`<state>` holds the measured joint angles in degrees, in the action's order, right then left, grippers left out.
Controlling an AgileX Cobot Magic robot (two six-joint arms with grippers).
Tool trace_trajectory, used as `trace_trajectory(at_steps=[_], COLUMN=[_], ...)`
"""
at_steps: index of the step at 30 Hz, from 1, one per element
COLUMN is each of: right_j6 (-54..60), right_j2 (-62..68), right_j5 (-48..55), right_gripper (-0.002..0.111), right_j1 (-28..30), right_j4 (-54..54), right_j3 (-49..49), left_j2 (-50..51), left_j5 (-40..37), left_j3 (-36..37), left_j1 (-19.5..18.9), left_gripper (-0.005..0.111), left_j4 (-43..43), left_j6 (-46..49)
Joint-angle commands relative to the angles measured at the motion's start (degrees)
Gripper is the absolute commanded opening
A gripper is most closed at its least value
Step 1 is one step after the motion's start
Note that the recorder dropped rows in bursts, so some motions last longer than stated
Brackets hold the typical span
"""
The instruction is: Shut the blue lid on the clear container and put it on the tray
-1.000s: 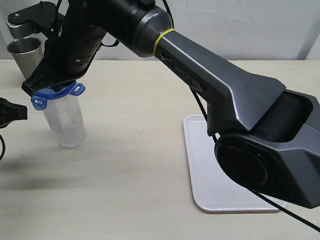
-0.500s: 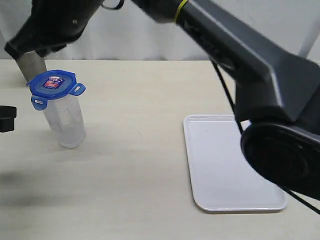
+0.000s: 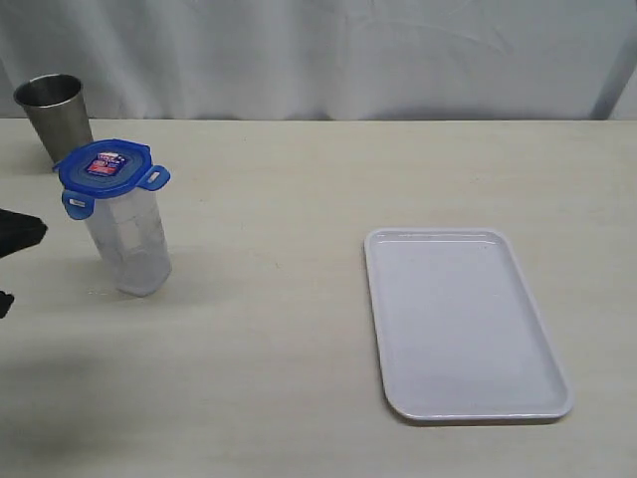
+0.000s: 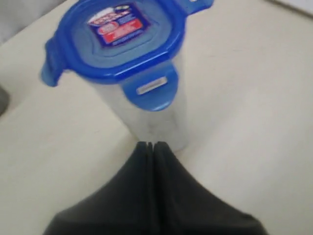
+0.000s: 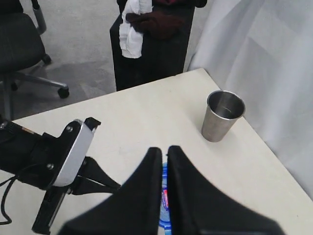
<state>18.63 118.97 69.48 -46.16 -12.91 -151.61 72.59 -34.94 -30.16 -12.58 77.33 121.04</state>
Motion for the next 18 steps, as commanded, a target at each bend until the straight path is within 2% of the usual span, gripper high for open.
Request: trace_trajectory(at_steps=[1, 3, 4, 6, 7, 12, 14, 15, 16, 18], right_j6=[1.09, 1.09, 1.09, 1.09, 1.09, 0.69, 0.47, 0.35, 0.35, 0.36], right_j2=[-1.81, -2.03, -1.99, -1.99, -1.99, -1.99, -1.99, -1.99, -1.99, -1.99], right_j5=[0.48, 0.48, 0.48, 0.48, 0.48, 0.48, 0.48, 0.48, 0.48, 0.48], right_gripper=[0.005, 0.005, 0.005, 0.005, 0.005, 0.005, 0.005, 0.005, 0.005, 0.005], right_j1=[0.15, 0.15, 0.15, 0.15, 0.15, 0.15, 0.15, 0.15, 0.15, 0.01], right_j4=[-1.79, -1.78, -1.68, -1.68, -1.68, -1.8, -1.8, -1.8, -1.8, -1.8], right_j3=[0.06, 0.06, 0.06, 0.06, 0.06, 0.06, 0.06, 0.06, 0.06, 0.06], left_j2=[-4.7, -7.05, -8.07, -10.76, -12.27, -15.97, -15.93, -15.39, -15.05, -14.89], left_j5=[9.84, 14.53, 16.87, 23.32, 27.18, 43.53, 55.14, 58.09, 57.81, 49.73], left_j3=[-1.26, -1.22, -1.22, -1.22, -1.52, -5.37, -7.53, -8.14, -8.57, -8.84], left_j1=[0.25, 0.25, 0.25, 0.25, 0.25, 0.33, 1.74, 2.79, 3.75, 4.15], left_gripper=[0.026, 0.04, 0.043, 0.043, 0.039, 0.007, 0.0, 0.0, 0.0, 0.0], left_j4=[3.73, 5.36, 8.9, 18.2, 22.43, 22.62, 22.62, 22.1, 20.7, 19.64], left_j6=[1.66, 1.66, 0.81, 0.47, 1.08, 1.69, -0.35, -1.44, -3.98, -9.85])
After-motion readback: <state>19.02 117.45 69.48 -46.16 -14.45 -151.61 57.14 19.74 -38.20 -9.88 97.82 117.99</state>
